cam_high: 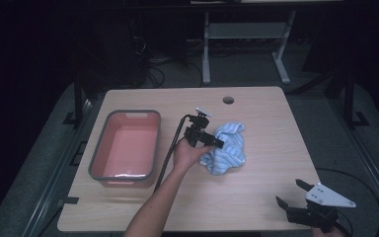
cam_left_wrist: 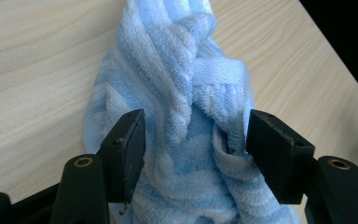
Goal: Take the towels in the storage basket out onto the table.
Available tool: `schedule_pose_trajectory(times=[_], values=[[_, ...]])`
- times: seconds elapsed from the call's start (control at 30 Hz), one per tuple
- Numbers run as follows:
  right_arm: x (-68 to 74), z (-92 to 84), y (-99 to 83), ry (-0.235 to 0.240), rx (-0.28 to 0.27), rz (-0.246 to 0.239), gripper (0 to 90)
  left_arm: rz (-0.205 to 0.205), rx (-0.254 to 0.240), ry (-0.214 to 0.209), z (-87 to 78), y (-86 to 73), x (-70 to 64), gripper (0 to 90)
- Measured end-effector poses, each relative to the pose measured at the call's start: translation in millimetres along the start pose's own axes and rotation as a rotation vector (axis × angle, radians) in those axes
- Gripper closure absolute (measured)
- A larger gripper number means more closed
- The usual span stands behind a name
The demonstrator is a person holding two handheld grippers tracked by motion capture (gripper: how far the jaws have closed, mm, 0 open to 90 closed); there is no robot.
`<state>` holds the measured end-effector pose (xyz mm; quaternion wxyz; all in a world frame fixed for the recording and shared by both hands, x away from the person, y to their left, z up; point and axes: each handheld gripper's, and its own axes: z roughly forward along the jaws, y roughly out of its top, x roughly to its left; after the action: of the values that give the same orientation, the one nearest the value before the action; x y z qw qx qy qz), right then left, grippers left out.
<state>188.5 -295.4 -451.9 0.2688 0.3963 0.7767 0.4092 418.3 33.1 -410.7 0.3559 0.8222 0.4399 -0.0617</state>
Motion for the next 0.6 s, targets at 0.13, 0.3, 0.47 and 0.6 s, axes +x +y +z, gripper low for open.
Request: schedule_pose_trajectory(times=[0.13,0.3,0.47,0.6], values=[[-0.7,0.1,0.1,0.001,0.005,0.001,13.6,0.003,-0.008,0.0,-6.2,-2.0,-1.3,36.2],[-0.8,0.3,0.1,0.001,0.006,0.0,13.6,0.007,-0.012,0.001,-11.0,-3.8,-2.1,34.4],[-0.6,0.5,0.3,0.0,0.007,0.0,13.6,0.012,-0.022,0.001,-15.7,-5.6,-2.3,33.6],[-0.6,1.0,0.4,0.002,0.007,0.0,13.6,0.015,-0.027,0.0,-19.4,-9.0,-1.9,33.2]])
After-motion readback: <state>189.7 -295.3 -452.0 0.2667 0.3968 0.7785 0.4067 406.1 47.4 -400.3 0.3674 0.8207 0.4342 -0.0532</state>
